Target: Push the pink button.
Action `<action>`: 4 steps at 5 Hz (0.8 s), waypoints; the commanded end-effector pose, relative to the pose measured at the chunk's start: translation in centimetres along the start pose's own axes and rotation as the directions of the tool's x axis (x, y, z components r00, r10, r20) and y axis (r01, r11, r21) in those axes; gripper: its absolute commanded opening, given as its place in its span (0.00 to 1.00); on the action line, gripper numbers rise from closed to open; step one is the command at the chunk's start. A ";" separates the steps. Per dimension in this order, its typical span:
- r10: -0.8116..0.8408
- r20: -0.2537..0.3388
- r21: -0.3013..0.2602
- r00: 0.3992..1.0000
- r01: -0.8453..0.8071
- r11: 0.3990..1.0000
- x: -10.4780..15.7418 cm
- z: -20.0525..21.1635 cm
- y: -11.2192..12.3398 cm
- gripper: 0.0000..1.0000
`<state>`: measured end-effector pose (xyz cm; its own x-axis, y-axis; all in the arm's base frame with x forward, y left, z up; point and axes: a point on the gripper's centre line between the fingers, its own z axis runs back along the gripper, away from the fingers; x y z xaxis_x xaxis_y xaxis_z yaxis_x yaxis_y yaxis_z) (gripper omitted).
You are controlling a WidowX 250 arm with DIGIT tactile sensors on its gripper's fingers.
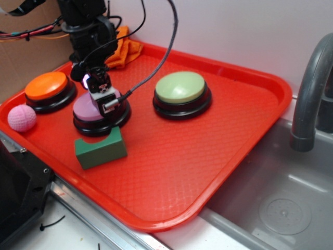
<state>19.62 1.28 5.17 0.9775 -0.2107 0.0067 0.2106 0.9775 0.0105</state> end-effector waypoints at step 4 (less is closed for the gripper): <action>0.080 0.044 0.064 0.996 -0.083 0.995 2.0 8.5 0.5 1.00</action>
<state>20.71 1.12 12.19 0.9902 -0.1388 -0.0128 0.1393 0.9885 0.0595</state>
